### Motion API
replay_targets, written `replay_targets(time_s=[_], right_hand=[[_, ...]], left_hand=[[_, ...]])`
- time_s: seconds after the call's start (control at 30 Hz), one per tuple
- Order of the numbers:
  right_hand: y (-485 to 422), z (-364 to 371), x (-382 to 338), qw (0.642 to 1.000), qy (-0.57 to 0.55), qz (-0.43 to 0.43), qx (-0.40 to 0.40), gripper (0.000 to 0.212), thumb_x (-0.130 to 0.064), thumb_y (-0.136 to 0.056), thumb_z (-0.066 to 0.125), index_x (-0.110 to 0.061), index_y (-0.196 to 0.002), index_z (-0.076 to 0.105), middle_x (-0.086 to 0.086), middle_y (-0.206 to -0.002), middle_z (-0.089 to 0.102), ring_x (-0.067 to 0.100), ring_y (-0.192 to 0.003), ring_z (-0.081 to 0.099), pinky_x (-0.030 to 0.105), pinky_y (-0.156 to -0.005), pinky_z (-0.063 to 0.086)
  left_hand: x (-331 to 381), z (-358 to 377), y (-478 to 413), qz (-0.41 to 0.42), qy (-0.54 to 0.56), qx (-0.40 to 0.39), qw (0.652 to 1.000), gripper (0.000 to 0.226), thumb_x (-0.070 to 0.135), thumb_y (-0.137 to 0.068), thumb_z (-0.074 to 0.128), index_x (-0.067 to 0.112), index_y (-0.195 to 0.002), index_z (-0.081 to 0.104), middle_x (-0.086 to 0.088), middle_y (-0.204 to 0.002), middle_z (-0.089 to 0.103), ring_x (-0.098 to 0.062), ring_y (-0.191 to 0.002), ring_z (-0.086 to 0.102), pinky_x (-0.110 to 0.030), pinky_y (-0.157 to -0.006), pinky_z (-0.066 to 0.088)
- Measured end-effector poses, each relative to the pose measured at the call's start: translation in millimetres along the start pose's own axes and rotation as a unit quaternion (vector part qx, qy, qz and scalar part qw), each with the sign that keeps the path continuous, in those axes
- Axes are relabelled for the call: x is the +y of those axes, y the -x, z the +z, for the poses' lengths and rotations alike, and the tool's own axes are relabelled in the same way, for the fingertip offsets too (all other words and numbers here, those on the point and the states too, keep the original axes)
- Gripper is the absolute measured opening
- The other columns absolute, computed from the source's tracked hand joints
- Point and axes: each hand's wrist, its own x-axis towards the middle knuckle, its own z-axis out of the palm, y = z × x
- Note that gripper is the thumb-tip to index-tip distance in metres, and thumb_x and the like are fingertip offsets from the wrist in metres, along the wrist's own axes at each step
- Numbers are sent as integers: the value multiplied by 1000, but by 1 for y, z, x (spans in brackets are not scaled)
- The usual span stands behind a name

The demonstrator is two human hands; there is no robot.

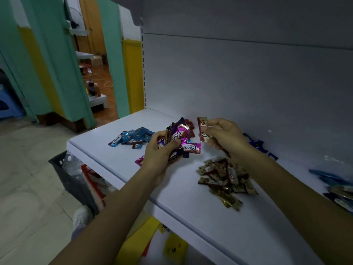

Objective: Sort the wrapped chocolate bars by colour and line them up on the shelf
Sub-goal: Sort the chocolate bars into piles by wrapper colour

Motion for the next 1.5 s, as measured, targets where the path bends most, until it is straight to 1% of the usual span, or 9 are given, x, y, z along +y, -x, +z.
replay_targets(time_s=[0.27,0.37,0.5,0.67,0.93,1.1,1.23,1.37,1.5], right_hand=[[54,-66,51,987,147,-52,31,6,-16,-84,68,-10,-86,69,-12,-52,60,2,-58,57,19,-65,48],[61,-68,68,982,173,-72,37,4,-19,-81,73,-15,-80,71,9,-67,66,15,-65,60,26,-68,50],[59,-63,80,963,243,-83,84,14,-30,-79,73,-22,-89,67,-3,-69,59,12,-68,56,29,-69,48],[58,-44,57,973,135,-168,89,16,-27,-89,63,-16,-80,69,-2,-71,65,10,-69,59,27,-68,50],[48,-27,40,991,71,-117,2,10,-18,-89,62,-16,-83,69,8,-90,69,24,-90,64,35,-85,54],[50,-27,43,996,-8,-77,51,16,-14,-94,54,-18,-81,63,-2,-82,64,5,-74,61,16,-66,47],[51,-45,44,985,-128,-9,114,11,-14,-96,51,-11,-94,62,8,-85,67,5,-60,62,18,-51,47],[52,-64,54,986,-56,-22,156,17,-7,-94,53,-15,-84,64,1,-73,64,-2,-52,57,12,-49,45],[52,-70,67,994,24,-6,102,20,-2,-94,50,-10,-85,65,1,-73,61,-7,-51,55,9,-52,44]], left_hand=[[-29,33,28,-32,14,-66,997,18,3,-87,63,11,-101,57,-12,-97,71,-19,-80,72,-26,-61,57],[-38,35,35,-44,27,-85,995,18,4,-86,63,10,-102,57,-18,-108,69,-29,-94,70,-39,-74,60],[-42,34,37,-37,12,-99,994,19,5,-86,63,11,-103,58,-18,-110,68,-32,-98,68,-46,-81,58],[-42,32,38,-24,1,-110,994,21,6,-83,63,10,-104,59,-17,-108,69,-35,-101,67,-54,-86,54],[-43,30,40,-7,-26,-104,994,18,4,-87,62,11,-104,61,-15,-104,70,-35,-99,67,-54,-86,54],[-44,29,39,-12,-7,-91,996,15,3,-88,60,11,-101,60,-17,-106,69,-38,-101,66,-54,-87,54],[-44,29,39,-10,-5,-87,996,14,3,-88,60,10,-100,60,-20,-107,68,-36,-99,67,-50,-84,56],[-45,30,39,-5,-5,-87,996,13,2,-88,60,11,-98,60,-19,-105,69,-34,-97,67,-47,-83,57],[-44,30,40,-6,-8,-94,995,14,2,-89,59,11,-99,60,-19,-104,69,-34,-97,67,-47,-81,58]])
